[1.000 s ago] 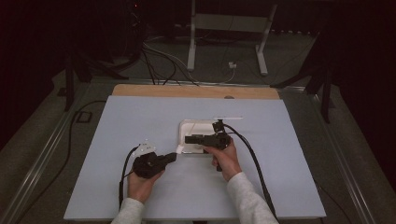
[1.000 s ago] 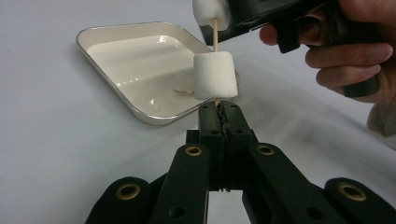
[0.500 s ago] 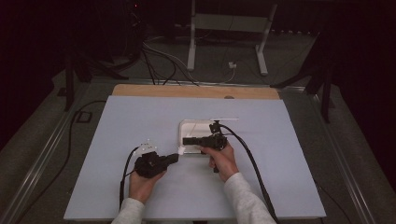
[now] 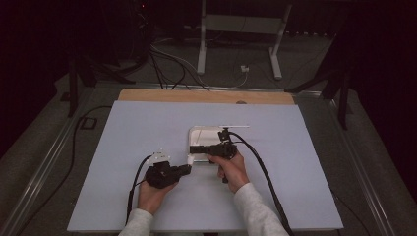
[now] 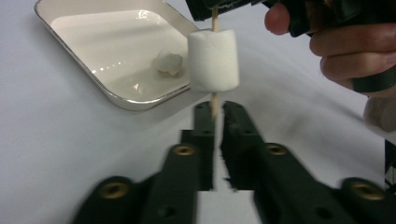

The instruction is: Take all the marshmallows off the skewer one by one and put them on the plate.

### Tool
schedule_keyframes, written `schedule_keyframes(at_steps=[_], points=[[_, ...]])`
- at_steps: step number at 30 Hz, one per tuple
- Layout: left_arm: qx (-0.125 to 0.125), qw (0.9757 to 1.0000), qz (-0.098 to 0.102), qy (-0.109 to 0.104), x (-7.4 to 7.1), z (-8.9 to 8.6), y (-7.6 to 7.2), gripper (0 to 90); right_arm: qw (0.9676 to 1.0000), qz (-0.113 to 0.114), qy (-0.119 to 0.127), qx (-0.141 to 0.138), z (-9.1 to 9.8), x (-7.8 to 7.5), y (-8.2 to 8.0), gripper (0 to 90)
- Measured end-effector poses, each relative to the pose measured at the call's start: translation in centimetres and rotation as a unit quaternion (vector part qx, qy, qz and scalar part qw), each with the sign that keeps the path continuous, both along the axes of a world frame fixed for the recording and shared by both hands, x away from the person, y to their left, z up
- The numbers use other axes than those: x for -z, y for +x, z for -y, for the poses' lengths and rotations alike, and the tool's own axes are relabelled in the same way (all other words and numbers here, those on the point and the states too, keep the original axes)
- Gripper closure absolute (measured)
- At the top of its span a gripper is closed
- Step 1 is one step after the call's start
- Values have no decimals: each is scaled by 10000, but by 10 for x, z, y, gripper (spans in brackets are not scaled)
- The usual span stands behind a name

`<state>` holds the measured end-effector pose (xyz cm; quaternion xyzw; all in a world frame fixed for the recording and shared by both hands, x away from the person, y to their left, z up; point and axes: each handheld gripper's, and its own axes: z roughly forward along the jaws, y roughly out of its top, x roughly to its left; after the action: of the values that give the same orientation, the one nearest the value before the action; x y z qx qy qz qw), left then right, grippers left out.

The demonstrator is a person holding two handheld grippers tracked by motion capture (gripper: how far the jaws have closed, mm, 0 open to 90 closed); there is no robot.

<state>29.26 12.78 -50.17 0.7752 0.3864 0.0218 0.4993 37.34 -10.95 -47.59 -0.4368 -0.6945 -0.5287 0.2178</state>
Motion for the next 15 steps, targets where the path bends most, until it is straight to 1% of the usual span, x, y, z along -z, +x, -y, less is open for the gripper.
schedule_keyframes(at_steps=[3,5,8,11,15], points=[[-33,9999,-48,92,0,0,0,900,10000,9,-3,-19,-1,0,0,789],[-83,9998,-6,194,-2,1,0,900,10000,10,-7,-27,-1,0,0,790],[-145,9995,14,265,-2,1,-1,900,10000,5,-20,-38,-1,-1,0,795],[-165,9994,48,314,-3,1,-1,900,9999,72,-142,17,1,-2,0,800],[-185,9988,138,425,-3,0,-2,900,9998,31,-187,88,4,-4,1,803]])
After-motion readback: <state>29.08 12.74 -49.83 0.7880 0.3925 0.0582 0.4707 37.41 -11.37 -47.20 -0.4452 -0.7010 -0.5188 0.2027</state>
